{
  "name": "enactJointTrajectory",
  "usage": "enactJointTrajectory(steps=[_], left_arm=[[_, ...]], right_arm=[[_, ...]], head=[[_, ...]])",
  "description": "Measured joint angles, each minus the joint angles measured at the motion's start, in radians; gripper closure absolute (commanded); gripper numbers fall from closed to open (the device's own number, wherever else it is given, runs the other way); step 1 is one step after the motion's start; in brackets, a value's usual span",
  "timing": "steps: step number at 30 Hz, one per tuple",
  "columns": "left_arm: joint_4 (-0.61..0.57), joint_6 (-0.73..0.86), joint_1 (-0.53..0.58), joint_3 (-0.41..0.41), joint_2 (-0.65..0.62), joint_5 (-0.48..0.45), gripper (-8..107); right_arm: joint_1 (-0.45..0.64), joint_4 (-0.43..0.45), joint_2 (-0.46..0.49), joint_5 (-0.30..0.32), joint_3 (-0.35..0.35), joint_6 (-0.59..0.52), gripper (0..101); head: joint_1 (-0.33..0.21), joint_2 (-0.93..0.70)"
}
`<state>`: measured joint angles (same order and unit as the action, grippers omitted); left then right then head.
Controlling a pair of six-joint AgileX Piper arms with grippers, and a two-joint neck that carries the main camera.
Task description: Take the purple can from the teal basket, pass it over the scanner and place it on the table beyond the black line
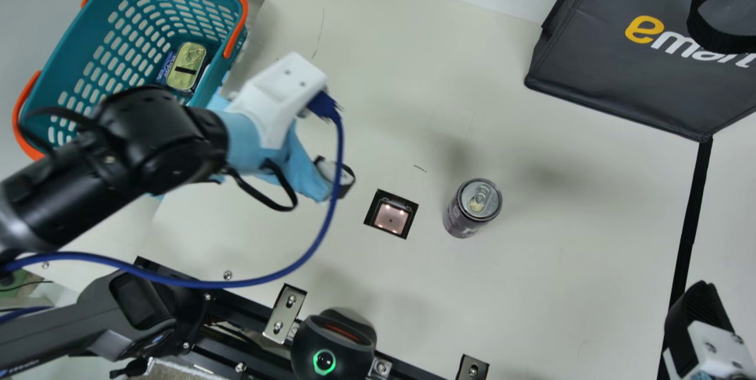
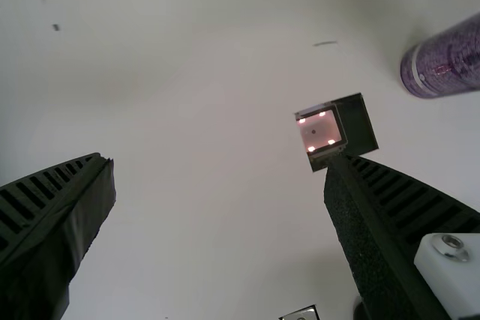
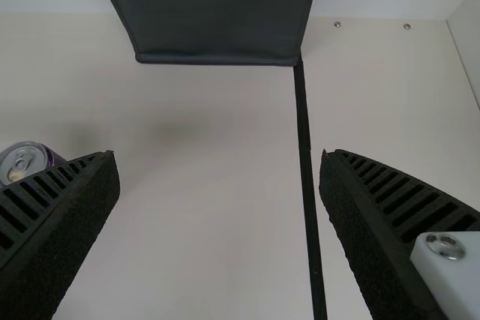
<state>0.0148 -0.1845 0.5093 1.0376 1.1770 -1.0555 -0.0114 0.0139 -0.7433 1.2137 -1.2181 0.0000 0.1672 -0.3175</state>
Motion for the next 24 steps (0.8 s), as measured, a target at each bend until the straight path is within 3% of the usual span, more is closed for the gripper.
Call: enactJointTrajectory(steps=[15, 24], left_arm=[[-0.112, 0.208, -0.384, 0.062, -0.182, -0.079, 9], [-0.110, 0.210, -0.403, 0.062, -0.182, -0.083, 9]], right_arm=[[0.000, 0.000, 0.000, 0.000, 0.000, 0.000, 6], [0.000, 0.000, 0.000, -0.001, 0.000, 0.000, 6]], head=[[0.000, 0.000], [0.000, 0.092]])
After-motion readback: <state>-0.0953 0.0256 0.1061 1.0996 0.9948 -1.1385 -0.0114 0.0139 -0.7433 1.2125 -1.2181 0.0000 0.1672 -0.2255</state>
